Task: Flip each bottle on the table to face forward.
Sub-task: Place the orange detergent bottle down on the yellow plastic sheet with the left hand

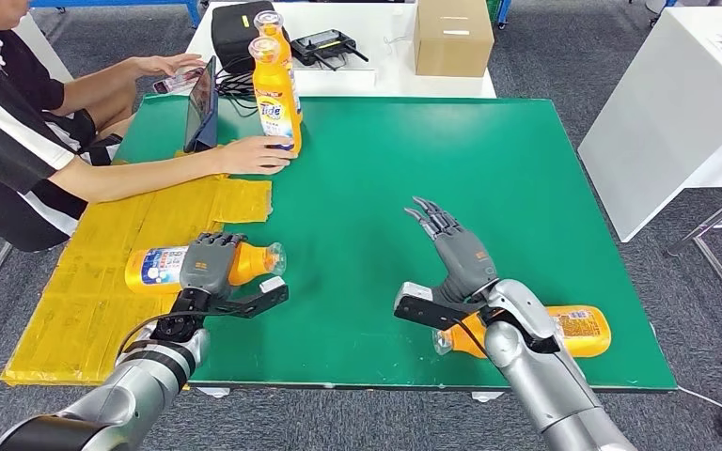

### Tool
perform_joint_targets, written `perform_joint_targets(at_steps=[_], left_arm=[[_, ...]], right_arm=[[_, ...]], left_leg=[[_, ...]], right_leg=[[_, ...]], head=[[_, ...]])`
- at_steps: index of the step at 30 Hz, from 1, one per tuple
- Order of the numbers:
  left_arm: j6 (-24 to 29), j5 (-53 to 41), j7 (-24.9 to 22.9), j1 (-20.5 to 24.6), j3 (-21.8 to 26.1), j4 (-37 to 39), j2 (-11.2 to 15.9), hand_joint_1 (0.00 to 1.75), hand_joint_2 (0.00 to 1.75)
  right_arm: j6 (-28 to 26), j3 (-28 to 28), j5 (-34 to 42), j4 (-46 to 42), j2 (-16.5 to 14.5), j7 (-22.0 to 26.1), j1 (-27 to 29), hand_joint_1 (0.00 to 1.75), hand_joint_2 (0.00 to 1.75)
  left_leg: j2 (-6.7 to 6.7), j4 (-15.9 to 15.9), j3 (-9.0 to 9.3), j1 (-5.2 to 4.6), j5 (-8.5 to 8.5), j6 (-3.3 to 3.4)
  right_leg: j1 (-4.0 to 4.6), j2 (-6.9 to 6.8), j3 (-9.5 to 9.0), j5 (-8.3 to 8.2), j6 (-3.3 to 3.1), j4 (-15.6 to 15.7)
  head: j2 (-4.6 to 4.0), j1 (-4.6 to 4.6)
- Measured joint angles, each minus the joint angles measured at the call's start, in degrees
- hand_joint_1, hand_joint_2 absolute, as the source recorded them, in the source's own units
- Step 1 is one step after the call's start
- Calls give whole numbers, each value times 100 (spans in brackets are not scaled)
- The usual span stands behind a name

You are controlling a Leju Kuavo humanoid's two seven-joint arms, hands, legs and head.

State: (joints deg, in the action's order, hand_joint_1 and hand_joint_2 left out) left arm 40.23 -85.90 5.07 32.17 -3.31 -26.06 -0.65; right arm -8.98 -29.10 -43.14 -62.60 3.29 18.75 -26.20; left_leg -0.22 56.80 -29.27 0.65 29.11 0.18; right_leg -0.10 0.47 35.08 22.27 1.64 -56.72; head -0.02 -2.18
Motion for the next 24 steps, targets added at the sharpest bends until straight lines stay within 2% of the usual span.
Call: perform_joint_targets(at_steps=[4,5,8,9,16,24], left_arm=[[16,-26,7,11,39,96,12,175,175],[19,-35,6,18,45,127,13,166,175],[14,-28,-13,59,82,255,12,35,175],[2,1,-25,82,111,304,11,0,175],[-461,692,199,328,582,526,-32,0,175],[-744,1006,675,443,1003,579,-59,0,175]], right_arm=[[-9,-13,-21,0,128,-2,0,0,175],[-18,-16,-45,0,144,-13,-1,0,175],[-37,-28,-107,0,158,-48,-3,0,175],[-36,-33,-109,0,158,-54,-5,0,175],[317,-106,13,3,237,66,-25,0,175],[1488,-203,1019,-79,746,837,-121,0,175]], left_leg=[[3,0,4,0,0,0],[3,0,6,0,0,0],[2,0,8,1,-1,-1],[2,0,9,1,-1,-1],[1,0,14,1,-2,-1],[-1,1,22,-3,-2,0]], right_leg=[[-3,2,-2,-1,0,0],[-4,2,-2,-1,0,0],[-3,2,-3,-1,0,-1],[-3,1,-4,-1,0,-1],[-2,0,-13,-1,0,-1],[-4,-2,-20,-1,0,-1]], head=[[0,-1],[0,-1],[0,-1],[0,-1],[0,-1],[0,-1]])
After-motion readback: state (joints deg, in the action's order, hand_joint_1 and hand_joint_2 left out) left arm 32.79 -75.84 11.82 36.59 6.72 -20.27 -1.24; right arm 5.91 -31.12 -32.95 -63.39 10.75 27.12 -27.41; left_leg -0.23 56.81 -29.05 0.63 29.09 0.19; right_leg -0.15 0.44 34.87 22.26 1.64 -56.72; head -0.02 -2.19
